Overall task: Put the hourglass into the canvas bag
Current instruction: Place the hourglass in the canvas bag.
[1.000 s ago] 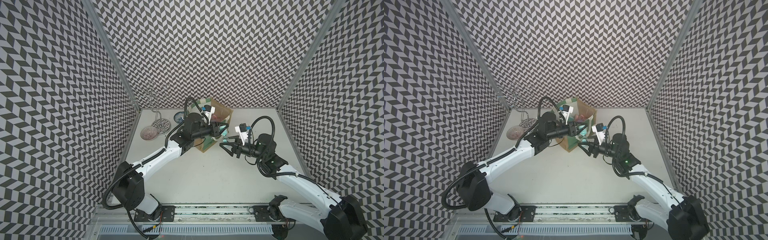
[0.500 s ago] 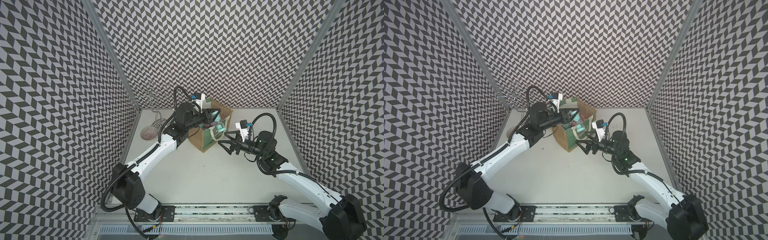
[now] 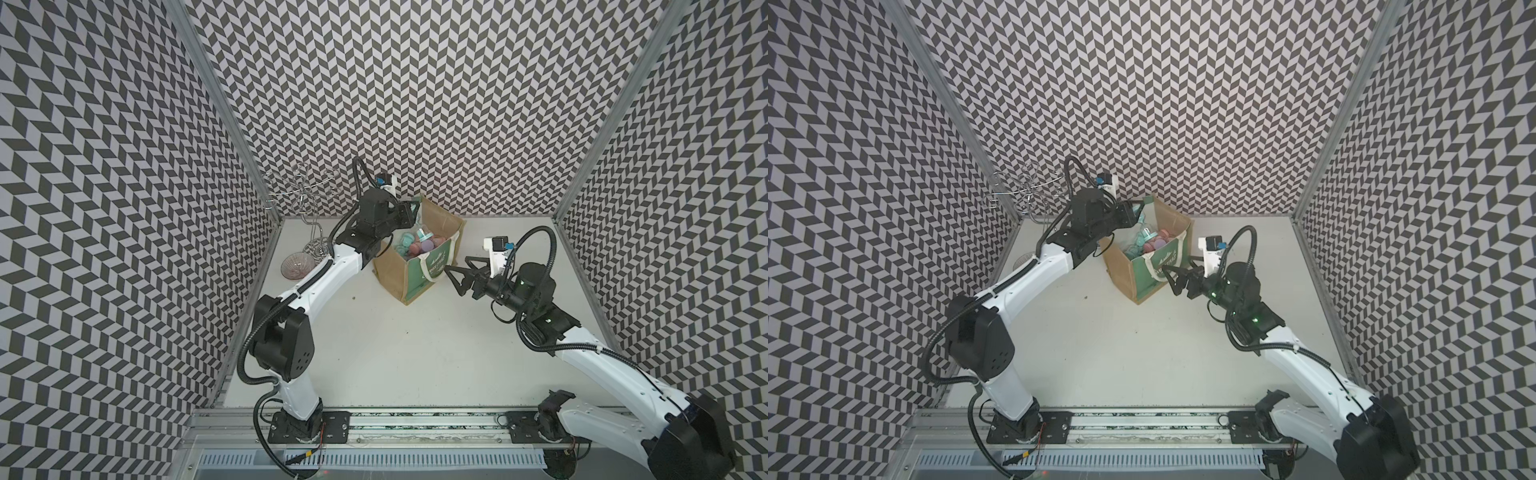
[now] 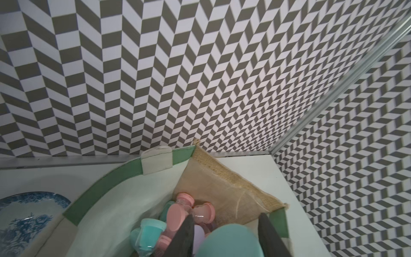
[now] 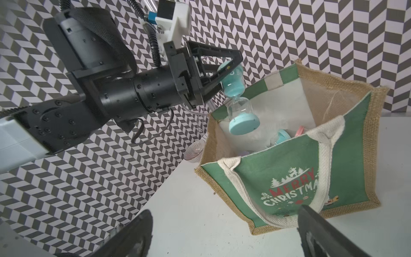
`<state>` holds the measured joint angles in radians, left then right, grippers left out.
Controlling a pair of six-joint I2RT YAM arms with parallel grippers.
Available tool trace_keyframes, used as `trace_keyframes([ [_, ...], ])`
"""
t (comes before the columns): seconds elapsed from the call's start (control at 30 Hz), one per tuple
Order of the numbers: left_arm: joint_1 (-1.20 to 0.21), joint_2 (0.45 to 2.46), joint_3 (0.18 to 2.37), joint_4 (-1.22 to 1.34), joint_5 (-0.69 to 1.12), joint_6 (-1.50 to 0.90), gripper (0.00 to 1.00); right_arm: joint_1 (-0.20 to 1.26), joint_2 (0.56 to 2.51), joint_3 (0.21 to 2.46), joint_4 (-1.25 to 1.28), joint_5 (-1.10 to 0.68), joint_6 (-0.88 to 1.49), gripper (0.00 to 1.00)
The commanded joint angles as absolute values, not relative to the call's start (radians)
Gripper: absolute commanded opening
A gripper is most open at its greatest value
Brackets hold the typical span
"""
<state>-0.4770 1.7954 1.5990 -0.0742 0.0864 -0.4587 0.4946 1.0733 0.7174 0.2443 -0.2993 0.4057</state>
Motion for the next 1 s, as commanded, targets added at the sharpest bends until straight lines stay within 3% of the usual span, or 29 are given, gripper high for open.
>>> trace_keyframes([
  [0.0,-0.477,1.86,1.681,-0.127,0.001,-0.398,0.27,0.483,1.076,0.739,0.28,-0.25,0.414,0.99],
  [0.3,-0.489,1.999,1.76,-0.217,-0.093,-0.33,0.31,0.458,1.058,0.715,0.292,-0.253,0.412,0.99],
  [0.57,-0.508,2.066,1.837,-0.298,-0.126,-0.306,0.42,0.411,1.065,0.71,0.292,-0.253,0.441,0.99],
  [0.77,-0.508,1.973,1.816,-0.287,-0.11,-0.302,0.54,0.331,1.066,0.738,0.258,-0.228,0.446,0.99],
  [0.97,-0.508,1.74,1.661,-0.196,-0.151,-0.289,0.74,0.214,1.066,0.747,0.169,0.039,0.465,0.99],
])
